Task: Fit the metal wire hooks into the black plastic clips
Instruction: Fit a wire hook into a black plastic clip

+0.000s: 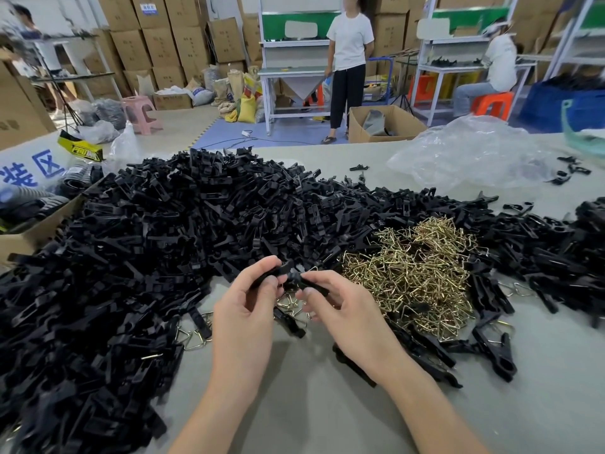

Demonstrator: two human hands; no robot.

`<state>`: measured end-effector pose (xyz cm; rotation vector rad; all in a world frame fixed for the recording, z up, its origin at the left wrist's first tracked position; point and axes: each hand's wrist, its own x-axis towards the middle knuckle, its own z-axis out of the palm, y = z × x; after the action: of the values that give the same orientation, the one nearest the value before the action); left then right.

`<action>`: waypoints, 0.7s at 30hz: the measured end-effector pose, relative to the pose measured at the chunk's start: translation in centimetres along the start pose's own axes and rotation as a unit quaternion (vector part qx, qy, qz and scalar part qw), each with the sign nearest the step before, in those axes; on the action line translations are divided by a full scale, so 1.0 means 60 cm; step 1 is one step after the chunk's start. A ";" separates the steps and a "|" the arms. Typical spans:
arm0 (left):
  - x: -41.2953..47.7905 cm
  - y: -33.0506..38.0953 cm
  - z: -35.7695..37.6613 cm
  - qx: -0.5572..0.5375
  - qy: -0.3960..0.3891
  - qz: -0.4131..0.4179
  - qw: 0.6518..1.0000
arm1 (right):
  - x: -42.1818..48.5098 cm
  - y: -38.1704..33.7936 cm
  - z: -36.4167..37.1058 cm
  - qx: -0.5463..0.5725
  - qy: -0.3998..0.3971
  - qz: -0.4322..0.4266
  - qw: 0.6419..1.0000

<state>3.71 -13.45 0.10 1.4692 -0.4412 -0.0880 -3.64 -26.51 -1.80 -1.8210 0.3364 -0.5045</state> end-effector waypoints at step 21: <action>-0.004 -0.011 0.009 -0.088 -0.005 -0.054 0.995 | -0.001 -0.014 -0.002 0.175 -0.009 0.043 0.984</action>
<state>3.43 -13.97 -0.56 1.3179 -0.3536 -0.2149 -3.78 -26.34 -0.97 -1.4636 0.2921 -0.4552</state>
